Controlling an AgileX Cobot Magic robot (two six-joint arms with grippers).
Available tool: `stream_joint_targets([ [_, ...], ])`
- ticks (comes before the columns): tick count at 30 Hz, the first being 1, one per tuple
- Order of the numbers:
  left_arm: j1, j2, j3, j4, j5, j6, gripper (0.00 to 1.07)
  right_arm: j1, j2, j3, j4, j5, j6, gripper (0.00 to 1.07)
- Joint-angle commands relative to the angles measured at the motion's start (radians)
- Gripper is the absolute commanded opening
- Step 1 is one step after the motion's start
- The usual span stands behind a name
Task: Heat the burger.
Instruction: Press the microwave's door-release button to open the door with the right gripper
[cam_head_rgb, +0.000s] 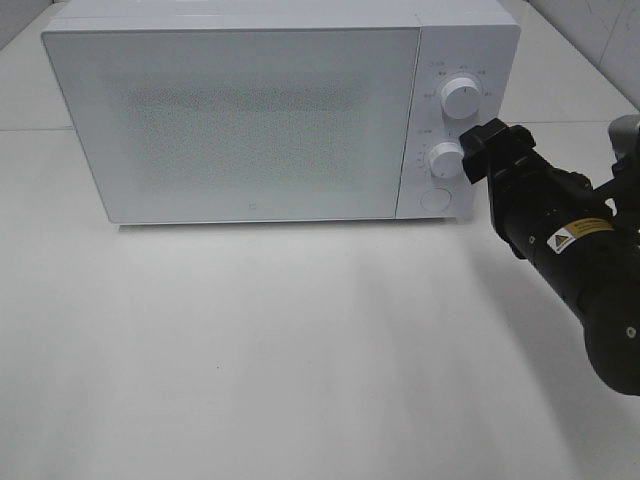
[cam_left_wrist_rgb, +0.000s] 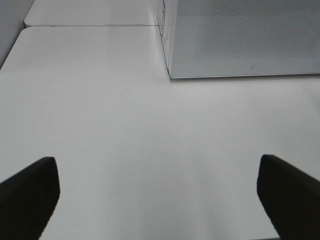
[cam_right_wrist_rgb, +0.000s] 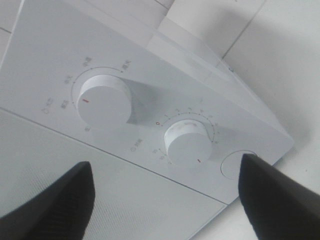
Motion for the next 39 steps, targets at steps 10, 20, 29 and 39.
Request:
stream_joint_targets([
  [10, -0.002, -0.020, 0.001, -0.003, -0.014, -0.002, 1.03, -0.002, -0.030, 0.007, -0.028, -0.084, -0.500, 0.35],
  [20, -0.002, -0.020, 0.001, -0.003, -0.014, -0.002, 1.03, -0.002, -0.056, 0.007, -0.027, -0.045, -0.605, 0.27],
  [29, -0.002, -0.020, 0.001, -0.003, -0.014, -0.002, 1.03, -0.002, -0.195, 0.007, -0.017, 0.173, -0.829, 0.31],
  [39, -0.002, -0.020, 0.001, -0.003, -0.014, -0.002, 1.03, -0.002, -0.367, 0.006, -0.020, 0.445, -0.998, 0.32],
])
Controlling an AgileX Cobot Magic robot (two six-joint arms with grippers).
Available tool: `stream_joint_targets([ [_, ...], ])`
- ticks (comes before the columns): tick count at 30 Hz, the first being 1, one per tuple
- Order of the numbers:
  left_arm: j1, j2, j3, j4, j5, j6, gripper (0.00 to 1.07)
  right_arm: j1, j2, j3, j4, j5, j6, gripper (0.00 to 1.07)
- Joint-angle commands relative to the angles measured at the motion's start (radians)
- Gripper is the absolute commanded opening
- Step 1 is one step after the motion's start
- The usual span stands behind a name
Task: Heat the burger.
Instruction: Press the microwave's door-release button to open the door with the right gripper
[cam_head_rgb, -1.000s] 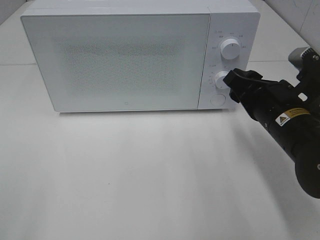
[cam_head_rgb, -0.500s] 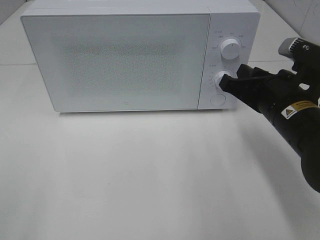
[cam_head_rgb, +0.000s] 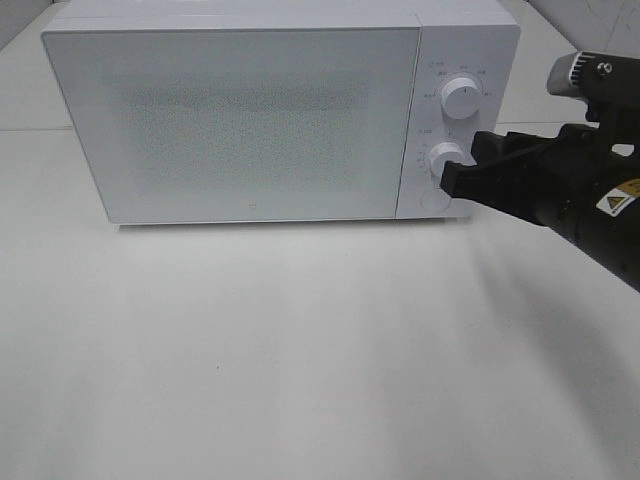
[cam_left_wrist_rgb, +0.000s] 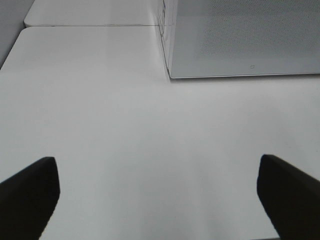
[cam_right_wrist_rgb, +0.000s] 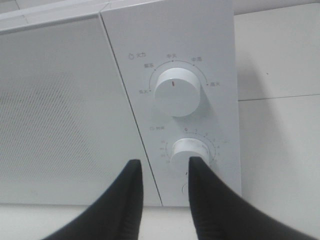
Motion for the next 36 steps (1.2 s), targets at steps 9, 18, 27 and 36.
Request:
stream_joint_targets([
  [9, -0.002, -0.020, 0.001, -0.003, -0.014, -0.002, 1.03, -0.004, -0.265, -0.056, -0.106, 0.544, -0.178, 0.32],
  [18, -0.002, -0.020, 0.001, -0.003, -0.014, -0.002, 1.03, -0.012, -0.332, -0.238, -0.534, 1.038, 0.160, 0.32],
  [27, -0.002, -0.020, 0.001, -0.003, -0.014, -0.002, 1.03, -0.183, -0.332, -0.339, -0.628, 1.361, 0.334, 0.57],
  [36, -0.002, -0.020, 0.001, -0.003, -0.014, -0.002, 1.03, -0.483, -0.337, -0.344, -0.623, 1.595, 0.351, 0.83],
])
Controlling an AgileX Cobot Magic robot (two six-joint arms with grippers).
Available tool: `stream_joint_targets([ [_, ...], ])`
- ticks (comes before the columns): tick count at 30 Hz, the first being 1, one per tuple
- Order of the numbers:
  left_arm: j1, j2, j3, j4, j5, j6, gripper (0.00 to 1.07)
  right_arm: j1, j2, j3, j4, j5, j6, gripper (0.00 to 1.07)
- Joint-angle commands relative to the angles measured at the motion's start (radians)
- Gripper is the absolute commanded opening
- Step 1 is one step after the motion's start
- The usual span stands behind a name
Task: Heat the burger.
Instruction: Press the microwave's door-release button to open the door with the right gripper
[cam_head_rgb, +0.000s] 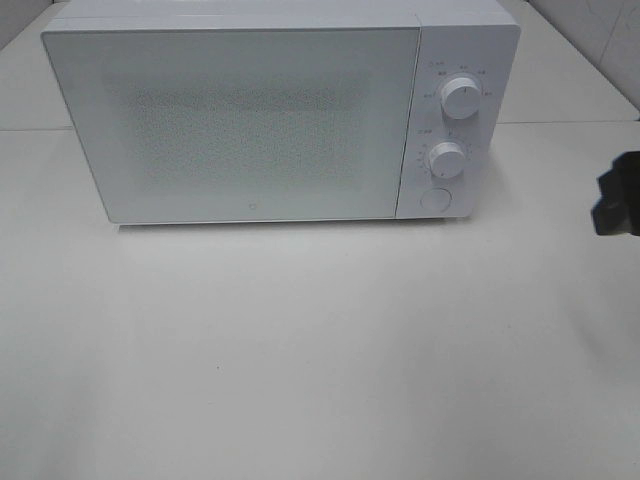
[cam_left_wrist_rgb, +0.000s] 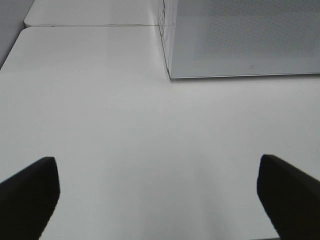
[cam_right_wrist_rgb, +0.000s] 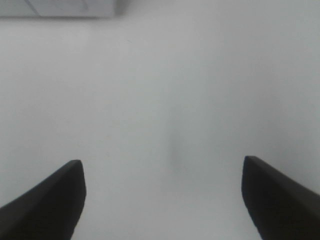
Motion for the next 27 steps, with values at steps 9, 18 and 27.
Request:
stream_joint_targets([
  [9, -0.002, -0.020, 0.001, -0.003, -0.014, -0.002, 1.03, -0.152, -0.206, -0.003, -0.009, 0.286, -0.027, 0.69],
  [18, -0.002, -0.020, 0.001, -0.003, -0.014, -0.002, 1.03, -0.152, -0.575, -0.001, 0.084, 0.403, -0.088, 0.68],
  [27, -0.002, -0.020, 0.001, -0.003, -0.014, -0.002, 1.03, -0.152, -0.852, 0.014, 0.095, 0.433, -0.129, 0.68],
])
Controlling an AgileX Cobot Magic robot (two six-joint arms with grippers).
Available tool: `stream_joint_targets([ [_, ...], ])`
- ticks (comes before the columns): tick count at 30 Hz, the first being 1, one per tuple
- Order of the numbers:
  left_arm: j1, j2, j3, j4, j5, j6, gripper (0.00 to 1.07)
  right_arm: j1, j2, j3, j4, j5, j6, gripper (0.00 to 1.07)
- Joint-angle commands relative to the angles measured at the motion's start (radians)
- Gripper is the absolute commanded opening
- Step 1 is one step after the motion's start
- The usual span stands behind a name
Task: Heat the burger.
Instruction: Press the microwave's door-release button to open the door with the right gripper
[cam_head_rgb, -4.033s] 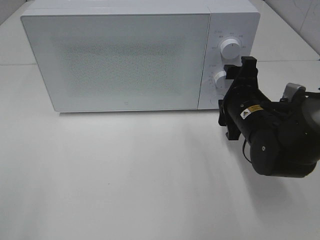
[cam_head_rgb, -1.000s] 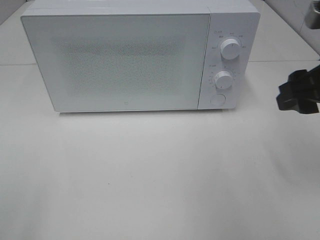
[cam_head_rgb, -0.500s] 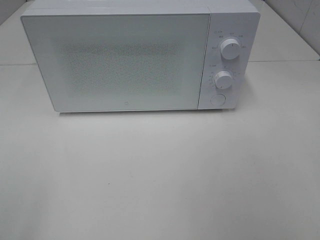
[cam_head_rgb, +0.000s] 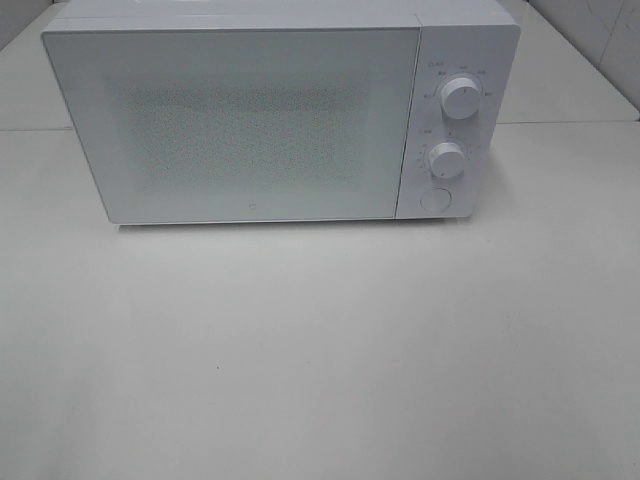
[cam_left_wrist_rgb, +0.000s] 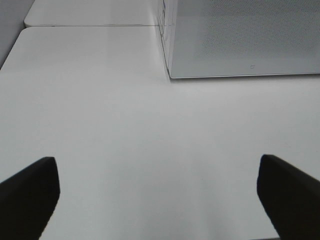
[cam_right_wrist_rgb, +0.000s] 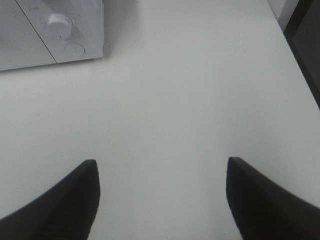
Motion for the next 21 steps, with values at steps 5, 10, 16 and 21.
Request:
stream_joint_targets([
  [5, -0.002, -0.020, 0.001, -0.003, -0.014, -0.002, 1.03, -0.006, -0.262, 0.080, 0.004, 0.011, -0.026, 0.68],
  [10, -0.002, -0.020, 0.001, -0.003, -0.014, -0.002, 1.03, -0.006, -0.335, 0.114, 0.000, 0.007, -0.027, 0.68],
  [16, -0.002, -0.020, 0.001, -0.003, -0.014, -0.002, 1.03, -0.005, -0.398, 0.184, 0.000, -0.007, -0.068, 0.53],
  [21, -0.002, -0.021, 0.001, -0.003, -0.014, -0.002, 1.03, -0.005, -0.398, 0.213, -0.001, -0.066, -0.076, 0.28],
])
